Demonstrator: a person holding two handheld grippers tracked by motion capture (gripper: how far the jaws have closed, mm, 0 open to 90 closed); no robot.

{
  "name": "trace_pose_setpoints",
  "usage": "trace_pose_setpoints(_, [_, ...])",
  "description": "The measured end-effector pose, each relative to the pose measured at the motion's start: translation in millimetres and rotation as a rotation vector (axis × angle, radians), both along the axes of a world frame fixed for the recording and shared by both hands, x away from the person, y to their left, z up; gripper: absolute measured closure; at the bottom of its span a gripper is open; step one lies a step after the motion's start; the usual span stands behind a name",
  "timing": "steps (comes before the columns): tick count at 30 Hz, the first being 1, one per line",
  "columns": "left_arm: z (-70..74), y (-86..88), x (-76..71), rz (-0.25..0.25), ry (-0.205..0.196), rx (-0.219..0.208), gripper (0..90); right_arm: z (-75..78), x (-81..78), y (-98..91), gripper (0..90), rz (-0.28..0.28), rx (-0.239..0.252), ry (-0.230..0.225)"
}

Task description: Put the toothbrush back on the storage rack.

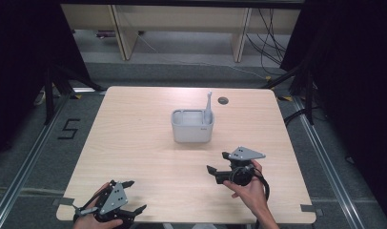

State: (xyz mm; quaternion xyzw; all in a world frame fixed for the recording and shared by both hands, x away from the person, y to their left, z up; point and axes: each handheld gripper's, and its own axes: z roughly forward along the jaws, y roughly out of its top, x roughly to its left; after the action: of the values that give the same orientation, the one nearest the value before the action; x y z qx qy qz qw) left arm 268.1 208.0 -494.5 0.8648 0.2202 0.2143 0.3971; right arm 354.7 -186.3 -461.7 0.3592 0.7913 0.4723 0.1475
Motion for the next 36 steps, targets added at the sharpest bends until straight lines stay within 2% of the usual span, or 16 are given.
trace_pose_setpoints(1, [-0.2,-0.3,-0.4,0.001,0.001,-0.006,14.7,-0.8,-0.3,-0.5,21.4,0.013,-0.004,-0.007])
trace_pose_setpoints(3, [-0.1,-0.5,-0.7,-0.002,0.006,-0.006,14.7,-1.8,-4.5,1.0,21.3,0.0,0.015,0.031])
trace_pose_setpoints(4, [-1.0,-1.5,-0.7,0.007,0.003,-0.026,14.8,-1.9,-4.5,-1.2,21.4,0.007,-0.015,0.0])
trace_pose_setpoints(6, [-0.1,-0.4,-0.4,-0.001,0.002,-0.006,14.8,-2.0,-8.3,-0.1,21.3,-0.008,0.007,0.032])
trace_pose_setpoints(7, [0.1,-0.3,-0.6,-0.001,0.004,-0.002,14.8,-2.0,-8.3,-0.1,21.3,-0.008,0.007,0.032])
trace_pose_setpoints(8, [0.1,0.1,-0.3,-0.005,0.003,0.003,14.7,-2.6,-6.7,-1.6,21.3,0.005,-0.003,-0.003])
trace_pose_setpoints(9, [-0.1,0.1,-0.1,-0.001,0.001,0.001,14.7,-2.7,-9.5,-0.8,21.2,0.005,0.011,0.033])
trace_pose_setpoints(14, [0.1,0.0,-0.5,-0.003,0.002,-0.002,14.8,-4.9,-12.8,-2.2,20.7,0.017,0.009,0.041])
trace_pose_setpoints(15, [0.0,0.0,-0.3,-0.003,0.002,-0.004,14.8,-4.9,-13.1,-3.3,20.5,0.018,-0.006,0.017])
trace_pose_setpoints(19, [0.3,0.0,-0.6,-0.003,0.004,0.001,14.7,-5.6,-19.1,-3.8,20.4,0.003,-0.001,0.039])
trace_pose_setpoints(21, [0.0,-0.1,-0.3,-0.003,0.001,-0.003,14.8,-6.7,-18.4,-5.8,20.4,0.031,-0.012,0.012])
trace_pose_setpoints(23, [-0.8,-1.2,-1.1,0.004,0.004,-0.021,14.7,-6.9,-23.0,-5.6,20.3,0.02,0.001,0.058])
trace_pose_setpoints(25, [0.2,-0.1,-0.4,-0.002,0.001,0.001,14.8,-7.9,-22.4,-7.8,20.3,0.03,-0.015,0.023])
trace_pose_setpoints(27, [0.2,-0.2,-0.5,-0.002,0.0,-0.003,14.8,-8.6,-25.4,-7.7,20.2,0.02,-0.009,0.042])
trace_pose_setpoints(35, [0.1,-0.2,-0.6,-0.003,0.003,-0.002,14.8,-10.7,-32.5,-11.7,18.3,0.021,-0.043,0.034])
trace_pose_setpoints(36, [0.1,-0.2,-0.5,-0.003,0.003,-0.002,14.8,-11.4,-35.6,-10.9,17.3,0.023,-0.031,0.075])
